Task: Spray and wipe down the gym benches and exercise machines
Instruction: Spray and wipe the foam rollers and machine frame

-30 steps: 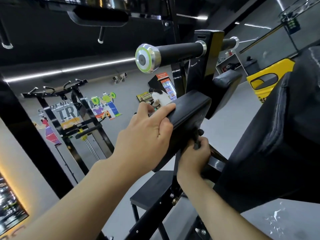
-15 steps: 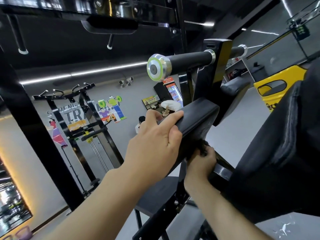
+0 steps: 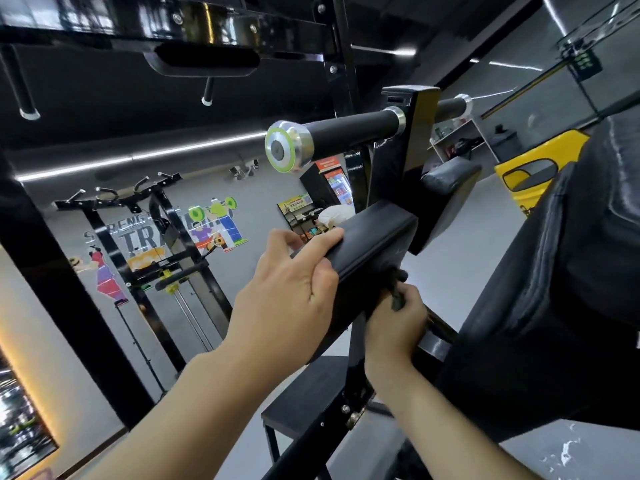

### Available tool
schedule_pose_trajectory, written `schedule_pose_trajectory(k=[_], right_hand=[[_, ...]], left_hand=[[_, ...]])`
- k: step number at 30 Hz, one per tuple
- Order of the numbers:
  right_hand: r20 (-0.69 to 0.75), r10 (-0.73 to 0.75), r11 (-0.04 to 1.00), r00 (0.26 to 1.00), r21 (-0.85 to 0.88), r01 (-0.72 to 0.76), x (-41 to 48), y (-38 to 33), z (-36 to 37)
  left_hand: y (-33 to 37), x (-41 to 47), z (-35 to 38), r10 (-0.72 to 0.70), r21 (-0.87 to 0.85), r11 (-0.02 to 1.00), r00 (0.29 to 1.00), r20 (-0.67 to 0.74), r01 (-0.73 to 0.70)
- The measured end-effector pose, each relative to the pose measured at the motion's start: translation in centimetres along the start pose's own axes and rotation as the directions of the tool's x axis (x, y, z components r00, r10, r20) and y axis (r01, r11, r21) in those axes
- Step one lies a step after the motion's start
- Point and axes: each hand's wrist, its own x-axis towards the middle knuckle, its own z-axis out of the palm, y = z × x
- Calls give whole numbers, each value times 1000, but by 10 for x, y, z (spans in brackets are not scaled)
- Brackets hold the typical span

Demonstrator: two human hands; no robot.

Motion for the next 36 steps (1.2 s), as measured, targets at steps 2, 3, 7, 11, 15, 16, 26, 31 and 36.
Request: schedule_pose_trajectory(k=[2, 3, 7, 11, 15, 16, 26, 31, 36], right_hand=[[-22, 3, 1000, 1000, 4, -2, -7, -6, 1], [23, -68, 998, 997, 0, 68, -19, -7, -2], [20, -129, 992, 991, 15, 129, -18, -15, -4], [17, -85, 994, 996, 66, 83, -23, -24, -4], [124, -140, 987, 982, 96, 128, -32, -31, -14], [57, -103, 992, 993, 85, 98, -19, -34, -9], [-29, -129, 991, 991, 18, 129, -14, -49, -6], [176, -261, 965, 949, 59, 254, -59, -48, -24], [-10, -148, 988, 989, 50, 149, -26, -60, -8]], left_hand=[[-1, 0, 0, -4, -2, 1000, 1000, -9, 4], [-1, 0, 1, -6, -4, 1000, 1000, -10, 6], [-1, -1, 1, -10, -5, 1000, 1000, -7, 10], [-2, -15, 4, -1, -17, 1000, 1000, -3, 1], [-5, -23, 2, 18, -50, 999, 1000, 21, -16], [-5, -23, 1, 20, -47, 999, 999, 32, -19], [-6, -25, 2, 13, -31, 999, 999, 31, -12], [-6, -24, 2, 9, -37, 999, 1000, 23, -8], [-5, -24, 3, 1, -41, 999, 999, 34, 1]])
